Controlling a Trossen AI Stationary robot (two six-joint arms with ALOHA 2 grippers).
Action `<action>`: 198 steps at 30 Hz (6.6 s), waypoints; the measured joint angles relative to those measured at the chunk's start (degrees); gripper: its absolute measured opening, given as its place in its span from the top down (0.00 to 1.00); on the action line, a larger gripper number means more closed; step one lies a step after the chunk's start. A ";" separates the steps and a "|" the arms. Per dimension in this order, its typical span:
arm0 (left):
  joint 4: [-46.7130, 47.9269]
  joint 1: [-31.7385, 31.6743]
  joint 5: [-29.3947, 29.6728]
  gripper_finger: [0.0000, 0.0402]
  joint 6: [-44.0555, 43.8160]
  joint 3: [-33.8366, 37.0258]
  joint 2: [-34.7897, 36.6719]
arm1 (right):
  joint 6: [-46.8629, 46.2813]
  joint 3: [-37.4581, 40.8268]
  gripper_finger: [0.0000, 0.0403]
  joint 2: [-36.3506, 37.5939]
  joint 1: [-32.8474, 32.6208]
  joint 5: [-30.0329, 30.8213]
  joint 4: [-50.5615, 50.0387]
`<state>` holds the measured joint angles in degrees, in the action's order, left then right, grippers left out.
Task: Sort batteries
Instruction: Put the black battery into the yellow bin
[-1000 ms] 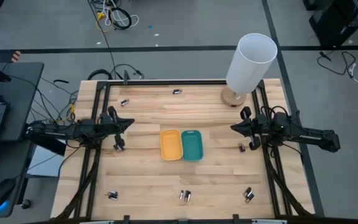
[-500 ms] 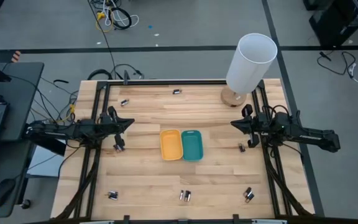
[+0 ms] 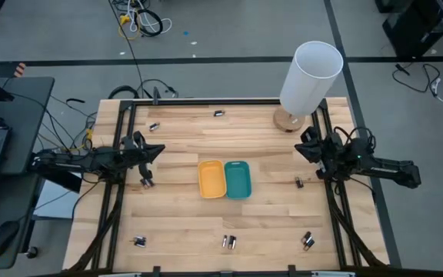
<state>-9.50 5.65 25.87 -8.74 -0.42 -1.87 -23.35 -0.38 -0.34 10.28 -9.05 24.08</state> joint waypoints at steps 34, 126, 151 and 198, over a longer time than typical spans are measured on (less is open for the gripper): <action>12.98 -3.50 10.72 0.93 5.12 -5.99 -10.13 | 10.94 0.02 0.85 -20.75 1.26 48.21 -4.68; 37.71 -44.54 -34.12 0.43 30.94 -98.82 -126.04 | 14.99 -16.87 0.64 -77.33 -2.78 36.39 13.59; 35.60 -45.77 -33.15 0.43 31.15 -98.75 -128.28 | 14.38 -16.83 0.64 -77.29 -2.04 35.99 13.90; 46.13 -44.40 -33.30 0.82 29.20 -98.58 -121.27 | 14.02 -17.31 0.65 -77.26 -3.65 34.38 12.04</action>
<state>36.63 -38.75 -7.43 20.46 -99.00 -123.14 -9.34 -17.69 -77.60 6.64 25.32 36.11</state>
